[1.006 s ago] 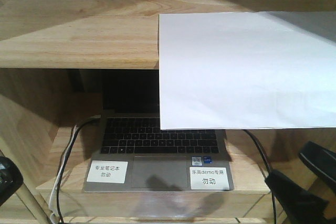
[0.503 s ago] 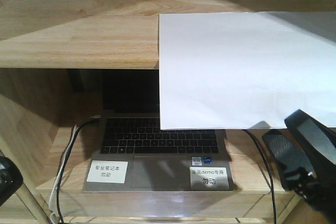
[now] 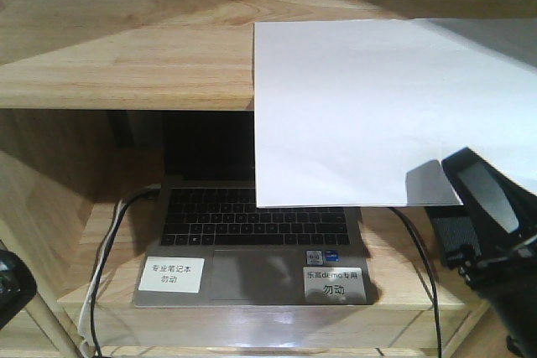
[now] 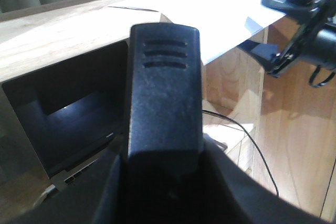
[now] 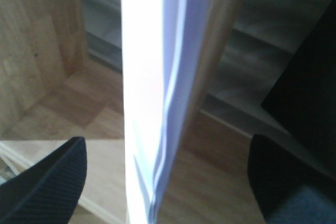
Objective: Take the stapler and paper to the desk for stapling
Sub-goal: 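Move the right gripper to the edge of the white paper sheet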
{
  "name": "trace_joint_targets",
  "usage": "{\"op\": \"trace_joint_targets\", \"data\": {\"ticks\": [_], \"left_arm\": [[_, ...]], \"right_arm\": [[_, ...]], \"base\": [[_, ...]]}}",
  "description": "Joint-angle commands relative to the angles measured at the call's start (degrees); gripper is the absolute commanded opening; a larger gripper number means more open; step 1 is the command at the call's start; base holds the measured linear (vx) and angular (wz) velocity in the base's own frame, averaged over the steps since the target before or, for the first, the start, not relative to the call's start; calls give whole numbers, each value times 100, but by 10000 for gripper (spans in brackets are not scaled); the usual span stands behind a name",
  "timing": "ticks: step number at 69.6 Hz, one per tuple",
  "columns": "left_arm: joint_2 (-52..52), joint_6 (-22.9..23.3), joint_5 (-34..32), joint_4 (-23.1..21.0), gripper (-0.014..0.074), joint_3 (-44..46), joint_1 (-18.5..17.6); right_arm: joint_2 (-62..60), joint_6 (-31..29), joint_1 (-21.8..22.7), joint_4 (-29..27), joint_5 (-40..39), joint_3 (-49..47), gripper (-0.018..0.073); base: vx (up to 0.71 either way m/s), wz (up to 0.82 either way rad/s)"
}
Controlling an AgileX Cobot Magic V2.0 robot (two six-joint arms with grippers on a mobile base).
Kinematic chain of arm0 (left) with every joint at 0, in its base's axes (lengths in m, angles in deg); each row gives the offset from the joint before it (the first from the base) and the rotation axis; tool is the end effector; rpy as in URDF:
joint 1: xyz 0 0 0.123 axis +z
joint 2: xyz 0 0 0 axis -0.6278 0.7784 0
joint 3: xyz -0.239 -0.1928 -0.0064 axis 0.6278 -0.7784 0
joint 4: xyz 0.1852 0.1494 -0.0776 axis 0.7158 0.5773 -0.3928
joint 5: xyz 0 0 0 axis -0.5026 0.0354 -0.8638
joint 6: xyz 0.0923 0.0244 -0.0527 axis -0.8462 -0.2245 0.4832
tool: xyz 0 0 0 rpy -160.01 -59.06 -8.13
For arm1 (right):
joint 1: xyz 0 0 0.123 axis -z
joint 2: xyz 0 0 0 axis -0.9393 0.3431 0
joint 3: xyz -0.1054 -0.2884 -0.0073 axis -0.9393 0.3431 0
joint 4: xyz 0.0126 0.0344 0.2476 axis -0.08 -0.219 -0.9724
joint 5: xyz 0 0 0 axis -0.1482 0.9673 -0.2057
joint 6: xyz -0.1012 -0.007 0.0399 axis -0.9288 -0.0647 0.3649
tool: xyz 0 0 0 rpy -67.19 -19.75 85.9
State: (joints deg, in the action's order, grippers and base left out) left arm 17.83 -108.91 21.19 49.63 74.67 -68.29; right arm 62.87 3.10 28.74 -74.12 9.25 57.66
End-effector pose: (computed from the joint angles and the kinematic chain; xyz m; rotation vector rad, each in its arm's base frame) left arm -0.0078 -0.0255 0.3529 0.6977 1.5852 -0.5071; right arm 0.1253 0.0819 0.2734 0.4536 1.2789 1.4703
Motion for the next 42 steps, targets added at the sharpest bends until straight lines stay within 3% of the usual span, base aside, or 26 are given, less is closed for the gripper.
{"op": "trace_joint_targets", "data": {"ticks": [1,31,42], "left_arm": [[82,-2,-659,-175,-6,172,-29],[82,-2,-659,-175,-6,172,-29],[82,-2,-659,-175,-6,172,-29]], "right_arm": [[27,-272,7,19,-1172,-302,590],[27,-820,7,-350,-1172,-757,588],[27,-820,7,-356,-1172,-772,531]], "base": [[0,0],[0,0],[0,0]]}}
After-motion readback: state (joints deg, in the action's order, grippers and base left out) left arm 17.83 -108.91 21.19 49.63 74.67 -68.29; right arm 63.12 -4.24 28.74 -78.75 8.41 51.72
